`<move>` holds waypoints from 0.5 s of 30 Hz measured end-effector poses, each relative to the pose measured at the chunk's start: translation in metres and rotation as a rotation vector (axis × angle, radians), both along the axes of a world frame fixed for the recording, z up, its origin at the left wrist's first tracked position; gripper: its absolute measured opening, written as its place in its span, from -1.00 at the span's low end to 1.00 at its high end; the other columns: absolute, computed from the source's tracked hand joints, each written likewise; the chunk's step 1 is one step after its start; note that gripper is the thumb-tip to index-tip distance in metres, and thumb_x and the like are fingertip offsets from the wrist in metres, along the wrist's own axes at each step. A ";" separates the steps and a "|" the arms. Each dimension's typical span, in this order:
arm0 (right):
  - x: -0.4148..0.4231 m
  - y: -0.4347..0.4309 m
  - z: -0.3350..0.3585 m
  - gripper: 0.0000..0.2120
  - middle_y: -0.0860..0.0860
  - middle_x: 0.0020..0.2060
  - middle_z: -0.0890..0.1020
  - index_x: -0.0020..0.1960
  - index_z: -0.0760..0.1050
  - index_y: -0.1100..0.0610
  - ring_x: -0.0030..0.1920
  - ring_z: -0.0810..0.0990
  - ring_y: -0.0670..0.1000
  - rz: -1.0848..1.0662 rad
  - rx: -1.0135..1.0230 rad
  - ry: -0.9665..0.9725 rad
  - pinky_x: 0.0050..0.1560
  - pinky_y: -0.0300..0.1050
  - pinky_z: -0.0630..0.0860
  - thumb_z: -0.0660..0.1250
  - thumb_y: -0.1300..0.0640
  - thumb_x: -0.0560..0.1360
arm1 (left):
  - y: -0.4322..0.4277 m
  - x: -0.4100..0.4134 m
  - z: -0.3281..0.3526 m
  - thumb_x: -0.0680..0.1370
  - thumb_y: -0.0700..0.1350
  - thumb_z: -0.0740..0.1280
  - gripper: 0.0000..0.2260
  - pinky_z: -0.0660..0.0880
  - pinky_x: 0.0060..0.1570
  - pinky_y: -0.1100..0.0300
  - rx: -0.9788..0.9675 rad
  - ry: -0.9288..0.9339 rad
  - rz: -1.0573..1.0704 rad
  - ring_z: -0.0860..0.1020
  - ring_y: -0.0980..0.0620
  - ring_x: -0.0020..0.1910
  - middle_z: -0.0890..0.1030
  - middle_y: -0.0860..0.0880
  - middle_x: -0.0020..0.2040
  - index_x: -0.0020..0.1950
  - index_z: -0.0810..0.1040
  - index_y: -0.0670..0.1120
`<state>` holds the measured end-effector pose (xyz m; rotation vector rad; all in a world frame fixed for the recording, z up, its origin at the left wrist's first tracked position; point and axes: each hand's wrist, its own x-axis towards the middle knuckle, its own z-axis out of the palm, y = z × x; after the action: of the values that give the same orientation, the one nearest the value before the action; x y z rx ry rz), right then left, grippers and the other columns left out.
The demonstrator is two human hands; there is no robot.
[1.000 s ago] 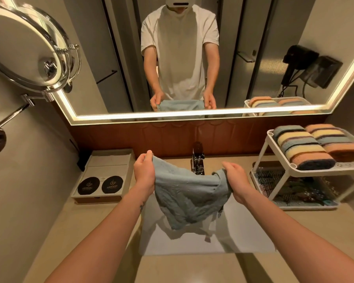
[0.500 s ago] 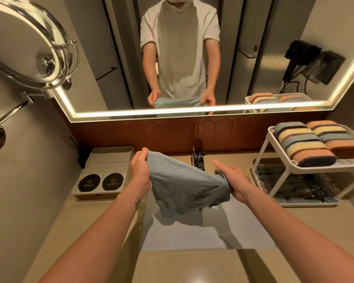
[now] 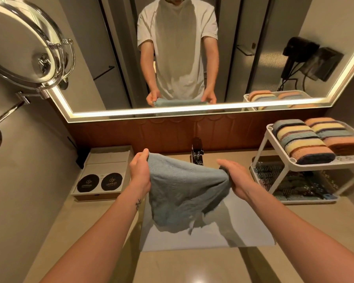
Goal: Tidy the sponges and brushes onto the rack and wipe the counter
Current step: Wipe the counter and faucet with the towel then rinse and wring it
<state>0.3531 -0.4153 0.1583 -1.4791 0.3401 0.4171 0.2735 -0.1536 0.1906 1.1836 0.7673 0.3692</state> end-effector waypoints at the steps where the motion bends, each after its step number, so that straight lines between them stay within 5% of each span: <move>1: -0.001 0.002 -0.001 -0.69 0.13 0.02 0.64 0.20 0.56 0.18 -0.07 0.58 0.04 -0.009 -0.001 -0.017 -0.18 -0.11 0.48 0.48 0.12 0.50 | -0.001 0.001 0.000 0.61 0.03 0.36 -0.78 0.40 -0.18 0.08 0.020 -0.007 -0.001 0.47 0.02 -0.23 0.50 -0.04 -0.23 -0.15 0.49 -0.05; 6: 0.003 -0.001 -0.001 -0.69 0.12 0.19 0.58 0.35 0.50 0.14 0.11 0.55 0.05 -0.015 -0.113 -0.139 -0.01 -0.10 0.50 0.28 0.20 0.62 | -0.001 0.003 0.000 0.61 -0.03 0.38 -0.72 0.37 -0.25 0.17 0.066 -0.020 0.012 0.39 0.09 -0.28 0.44 0.02 -0.28 -0.26 0.41 -0.03; 10: 0.007 -0.009 0.002 -0.67 0.02 0.09 0.56 0.41 0.43 0.13 0.07 0.53 0.01 -0.004 -0.290 -0.209 0.17 0.00 0.48 0.10 0.16 0.69 | -0.001 0.001 0.006 0.65 -0.09 0.32 -0.85 0.38 -0.24 0.27 0.026 -0.046 0.064 0.44 0.16 -0.22 0.47 0.09 -0.19 -0.12 0.47 0.02; 15: 0.005 -0.008 0.003 -0.65 0.06 0.09 0.58 0.27 0.49 0.15 0.05 0.55 0.00 0.010 -0.164 -0.139 -0.01 -0.08 0.49 0.40 -0.01 0.57 | -0.002 0.000 0.009 0.61 -0.07 0.33 -0.86 0.46 -0.03 0.11 -0.021 -0.045 0.048 0.51 0.02 -0.06 0.56 -0.04 -0.10 -0.14 0.56 -0.04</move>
<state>0.3584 -0.4230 0.1612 -1.6610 0.2612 0.2979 0.2732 -0.1560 0.2001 1.1345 0.7598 0.4257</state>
